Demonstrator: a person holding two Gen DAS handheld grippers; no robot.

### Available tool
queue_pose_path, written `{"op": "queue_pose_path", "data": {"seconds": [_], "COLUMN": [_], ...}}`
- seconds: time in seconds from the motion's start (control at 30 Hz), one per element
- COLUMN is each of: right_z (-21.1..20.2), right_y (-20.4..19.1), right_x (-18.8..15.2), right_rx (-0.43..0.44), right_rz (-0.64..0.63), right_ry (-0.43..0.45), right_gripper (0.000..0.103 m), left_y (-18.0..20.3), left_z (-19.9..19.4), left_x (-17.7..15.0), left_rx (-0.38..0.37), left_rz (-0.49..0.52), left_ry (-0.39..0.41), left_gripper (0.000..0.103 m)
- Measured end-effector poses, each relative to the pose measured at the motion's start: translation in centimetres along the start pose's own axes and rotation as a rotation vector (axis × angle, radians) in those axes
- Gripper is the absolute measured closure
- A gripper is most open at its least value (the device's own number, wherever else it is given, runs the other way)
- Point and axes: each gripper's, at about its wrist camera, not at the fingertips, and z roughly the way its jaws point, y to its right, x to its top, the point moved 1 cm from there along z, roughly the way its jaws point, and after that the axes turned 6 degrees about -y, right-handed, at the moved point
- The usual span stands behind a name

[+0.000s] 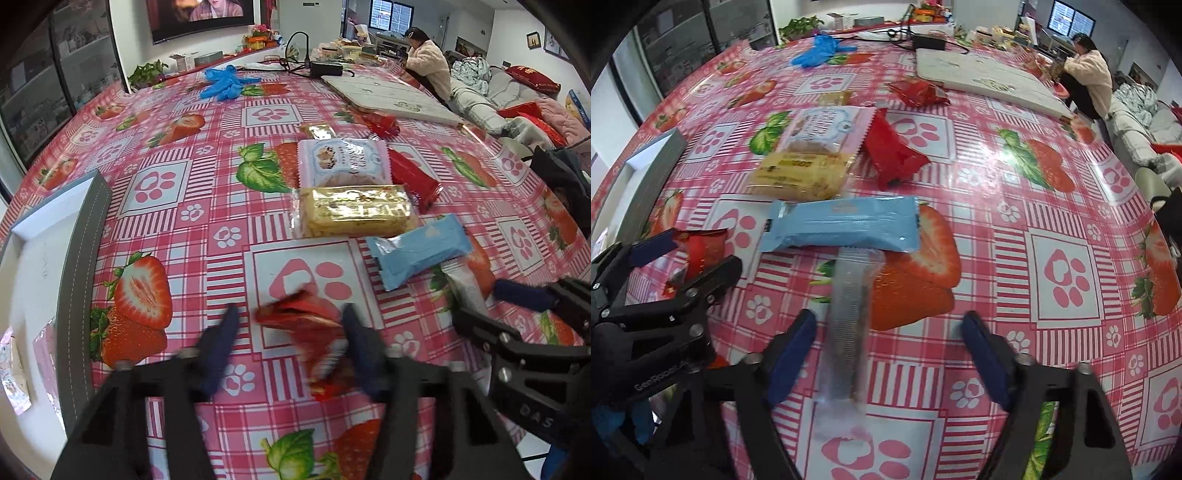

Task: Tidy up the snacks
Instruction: 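Grasp the red wrapped candy with left tool while right grasps clear stick packet, then carry both snacks over the white tray and open both tools to release them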

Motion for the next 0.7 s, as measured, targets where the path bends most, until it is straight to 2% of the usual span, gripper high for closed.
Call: {"op": "queue_pose_path", "data": {"seconds": [0.03,0.07,0.1,0.17,0.2,0.27,0.7], "right_z": [-0.2,-0.4,-0.6,-0.7,-0.8,-1.0,-3.9], "right_y": [-0.3,-0.4,-0.5,-0.2,0.2,0.8,-0.2], "right_x": [0.1,0.0,-0.1,-0.1,-0.2,-0.4,0.7], "right_rx": [0.002,0.008,0.019,0.082,0.138,0.192,0.257], "right_rz": [-0.008,-0.013,-0.010,0.018,0.043,0.076,0.071], "right_ry": [0.004,0.005,0.001,-0.004,-0.009,-0.010,0.045], "right_gripper": [0.056,0.074,0.081,0.081,0.081,0.081,0.081], "left_y": [-0.1,-0.4,-0.9,-1.6,-1.8,-2.1,-4.1], "left_z": [-0.2,-0.3,-0.5,-1.1,-1.5,-2.4,-7.6], "left_x": [0.0,-0.1,-0.3,-0.7,-0.9,-1.1,-0.2], "left_rx": [-0.011,-0.037,-0.078,-0.113,-0.112,-0.112,-0.092], "left_rz": [-0.009,-0.028,-0.055,-0.081,-0.080,-0.074,-0.057], "left_ry": [-0.009,-0.017,-0.024,-0.026,-0.019,0.000,0.112], "left_gripper": [0.076,0.076,0.076,0.076,0.076,0.076,0.076]}}
